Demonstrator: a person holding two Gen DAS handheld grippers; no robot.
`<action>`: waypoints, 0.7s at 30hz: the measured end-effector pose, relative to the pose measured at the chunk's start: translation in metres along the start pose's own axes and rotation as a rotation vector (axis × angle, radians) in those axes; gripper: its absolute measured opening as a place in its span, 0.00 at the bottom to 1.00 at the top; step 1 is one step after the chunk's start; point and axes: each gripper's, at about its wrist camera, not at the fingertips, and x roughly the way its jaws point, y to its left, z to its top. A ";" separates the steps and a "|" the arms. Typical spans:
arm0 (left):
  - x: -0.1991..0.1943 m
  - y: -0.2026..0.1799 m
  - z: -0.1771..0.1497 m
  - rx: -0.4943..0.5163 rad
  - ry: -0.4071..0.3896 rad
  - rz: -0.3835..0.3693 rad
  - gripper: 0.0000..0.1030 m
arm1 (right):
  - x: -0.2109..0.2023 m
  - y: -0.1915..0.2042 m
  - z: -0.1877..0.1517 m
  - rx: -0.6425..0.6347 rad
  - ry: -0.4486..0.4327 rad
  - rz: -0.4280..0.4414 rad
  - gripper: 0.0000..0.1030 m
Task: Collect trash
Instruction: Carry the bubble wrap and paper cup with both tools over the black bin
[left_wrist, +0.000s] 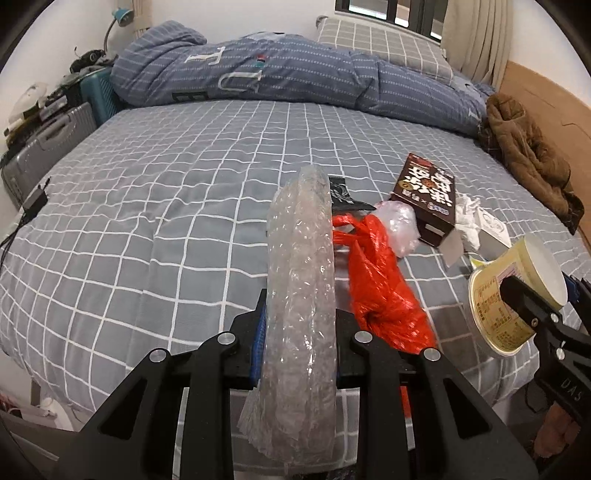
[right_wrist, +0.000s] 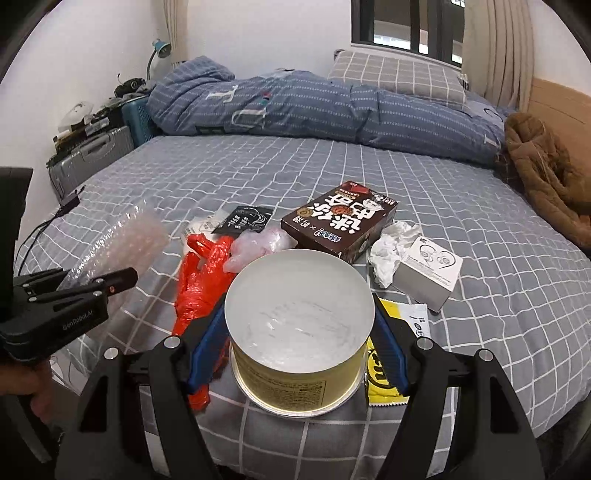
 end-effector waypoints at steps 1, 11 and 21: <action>-0.004 -0.001 -0.002 0.001 -0.003 -0.004 0.24 | -0.003 0.000 0.000 -0.001 -0.004 0.000 0.67; -0.037 0.002 -0.018 -0.025 -0.032 -0.009 0.24 | -0.037 -0.001 -0.011 0.021 -0.016 0.012 0.67; -0.070 -0.003 -0.035 -0.035 -0.055 0.009 0.24 | -0.069 0.004 -0.017 0.023 -0.009 0.013 0.67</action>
